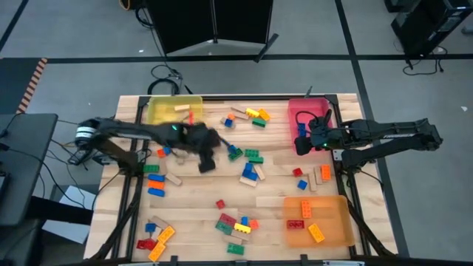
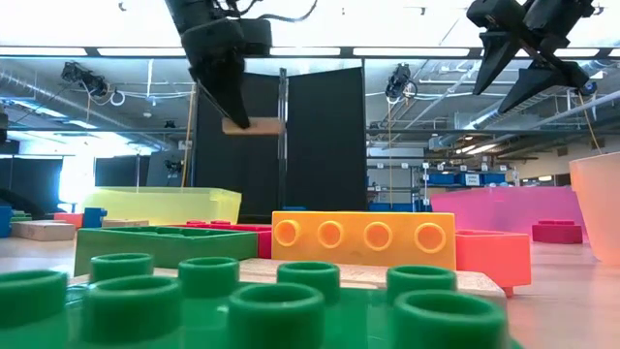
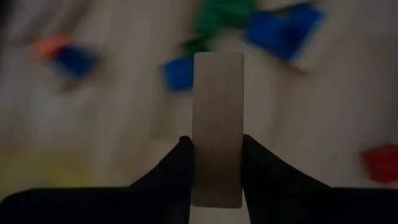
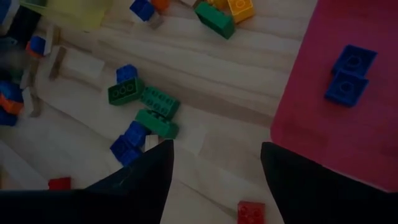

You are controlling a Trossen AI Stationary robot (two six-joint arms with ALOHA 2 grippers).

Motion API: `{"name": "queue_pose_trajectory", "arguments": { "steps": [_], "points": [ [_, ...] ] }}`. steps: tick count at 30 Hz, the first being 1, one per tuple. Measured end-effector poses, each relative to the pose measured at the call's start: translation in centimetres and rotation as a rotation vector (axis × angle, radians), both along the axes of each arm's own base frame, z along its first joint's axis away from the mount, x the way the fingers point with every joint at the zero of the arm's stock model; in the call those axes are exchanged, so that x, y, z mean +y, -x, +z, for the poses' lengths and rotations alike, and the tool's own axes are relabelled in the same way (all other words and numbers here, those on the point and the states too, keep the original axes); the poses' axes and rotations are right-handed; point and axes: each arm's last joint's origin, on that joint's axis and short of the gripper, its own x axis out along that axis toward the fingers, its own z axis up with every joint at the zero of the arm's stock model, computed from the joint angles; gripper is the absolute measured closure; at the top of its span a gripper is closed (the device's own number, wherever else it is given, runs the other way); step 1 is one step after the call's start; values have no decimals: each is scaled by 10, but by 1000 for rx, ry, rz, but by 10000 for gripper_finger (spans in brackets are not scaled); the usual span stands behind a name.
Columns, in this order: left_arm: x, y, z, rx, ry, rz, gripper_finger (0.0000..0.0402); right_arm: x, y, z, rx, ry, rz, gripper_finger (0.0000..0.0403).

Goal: Sort blocks by size

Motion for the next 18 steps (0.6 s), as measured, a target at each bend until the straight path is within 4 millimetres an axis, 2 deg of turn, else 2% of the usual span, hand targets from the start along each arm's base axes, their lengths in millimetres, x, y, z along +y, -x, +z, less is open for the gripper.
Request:
{"name": "queue_pose_trajectory", "arguments": {
  "steps": [5,9,13,18],
  "points": [
    [49,36,20,22,-26,189,293,0,-1,1,-9,-1,0,149],
    [89,58,19,98,-36,287,293,0,-1,1,-17,-2,0,151],
    [124,70,5,184,9,288,293,0,-3,0,-15,-8,-1,149],
    [158,82,-34,264,89,291,293,0,-8,-3,1,-9,0,151]
  ]
}}
